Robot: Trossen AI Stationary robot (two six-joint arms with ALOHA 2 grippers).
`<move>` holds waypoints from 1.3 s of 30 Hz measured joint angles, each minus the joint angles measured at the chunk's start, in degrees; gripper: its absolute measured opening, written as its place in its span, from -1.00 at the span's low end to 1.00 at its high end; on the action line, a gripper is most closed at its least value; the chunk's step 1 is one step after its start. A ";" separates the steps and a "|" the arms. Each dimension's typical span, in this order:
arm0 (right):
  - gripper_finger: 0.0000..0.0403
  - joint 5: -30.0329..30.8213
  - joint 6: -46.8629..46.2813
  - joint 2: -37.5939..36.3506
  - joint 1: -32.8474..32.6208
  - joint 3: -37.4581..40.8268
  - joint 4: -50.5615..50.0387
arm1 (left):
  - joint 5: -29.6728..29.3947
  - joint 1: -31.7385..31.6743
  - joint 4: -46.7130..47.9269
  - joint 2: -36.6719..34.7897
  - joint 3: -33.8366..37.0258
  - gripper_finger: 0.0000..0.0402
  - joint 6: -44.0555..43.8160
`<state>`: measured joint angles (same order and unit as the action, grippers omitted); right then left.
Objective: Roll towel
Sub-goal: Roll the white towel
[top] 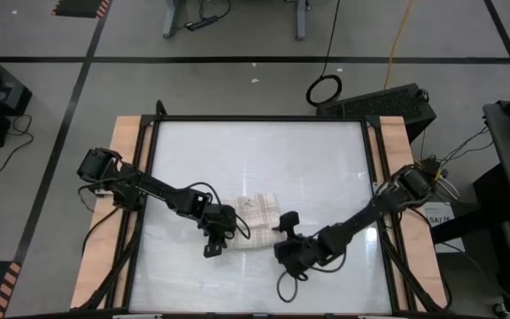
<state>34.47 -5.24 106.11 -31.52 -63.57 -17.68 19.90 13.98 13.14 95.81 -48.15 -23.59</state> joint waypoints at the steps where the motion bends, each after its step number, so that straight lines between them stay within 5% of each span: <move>1: 0.59 -0.02 -0.03 0.35 0.60 0.00 0.06 | -0.01 -0.02 -0.15 0.00 -0.01 -0.70 -0.01; 8: 0.56 -3.15 0.59 1.05 3.01 0.00 0.22 | -0.02 -0.02 -0.30 0.00 -0.01 -0.70 -0.01; 16: 0.56 5.78 2.85 1.05 -0.62 -0.41 0.25 | 0.11 -0.04 -0.25 0.00 -0.01 -0.70 -0.01; 30: 0.55 2.71 2.80 1.05 -0.65 -0.68 0.03 | 0.46 -0.04 -0.25 0.00 -0.01 -0.70 -0.01; 39: 0.27 1.23 4.05 1.05 -0.60 -0.68 1.17 | 0.50 -0.04 -0.23 0.00 -0.01 -0.70 -0.01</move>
<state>35.69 -1.19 107.15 -32.12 -64.25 -16.51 20.40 13.93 12.90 95.81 -48.16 -23.59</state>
